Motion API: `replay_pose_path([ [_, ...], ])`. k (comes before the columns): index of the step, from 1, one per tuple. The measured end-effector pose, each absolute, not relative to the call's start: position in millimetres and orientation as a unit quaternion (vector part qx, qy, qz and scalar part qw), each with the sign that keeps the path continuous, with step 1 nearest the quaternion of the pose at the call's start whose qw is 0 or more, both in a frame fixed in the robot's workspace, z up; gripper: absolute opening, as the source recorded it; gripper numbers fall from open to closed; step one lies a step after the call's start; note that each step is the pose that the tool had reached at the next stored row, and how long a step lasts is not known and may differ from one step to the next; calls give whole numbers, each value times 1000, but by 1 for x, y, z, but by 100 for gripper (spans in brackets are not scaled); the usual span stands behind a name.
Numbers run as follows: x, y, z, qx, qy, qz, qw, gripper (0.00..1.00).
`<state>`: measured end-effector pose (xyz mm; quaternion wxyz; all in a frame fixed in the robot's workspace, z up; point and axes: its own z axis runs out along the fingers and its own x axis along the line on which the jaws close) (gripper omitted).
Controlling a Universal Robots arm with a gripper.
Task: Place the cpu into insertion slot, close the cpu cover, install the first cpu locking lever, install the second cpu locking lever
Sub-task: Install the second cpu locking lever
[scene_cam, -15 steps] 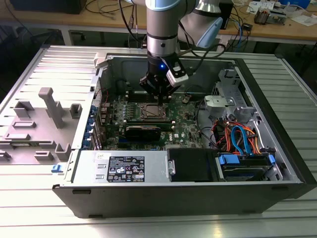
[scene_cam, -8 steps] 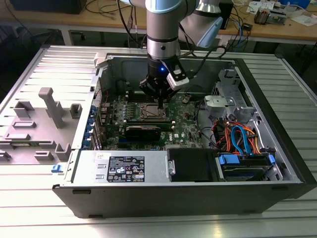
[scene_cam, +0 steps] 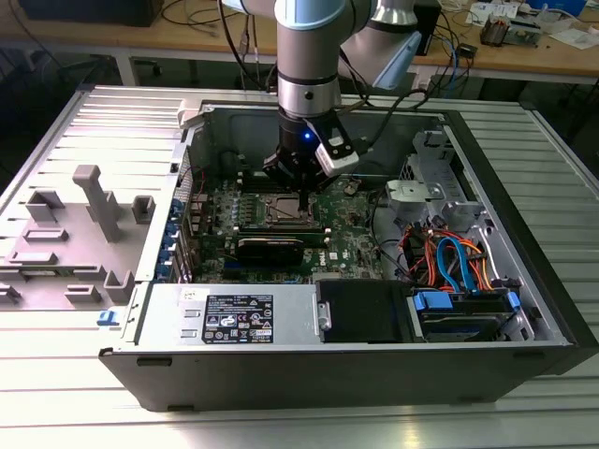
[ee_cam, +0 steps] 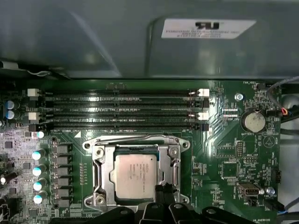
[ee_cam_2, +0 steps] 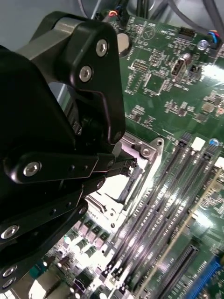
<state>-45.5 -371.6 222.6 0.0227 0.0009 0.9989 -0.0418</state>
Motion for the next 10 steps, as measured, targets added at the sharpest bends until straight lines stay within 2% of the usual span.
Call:
replay_pose_path([
  [10, -45, -373, 228, 1, 999, -42, 23, 11],
])
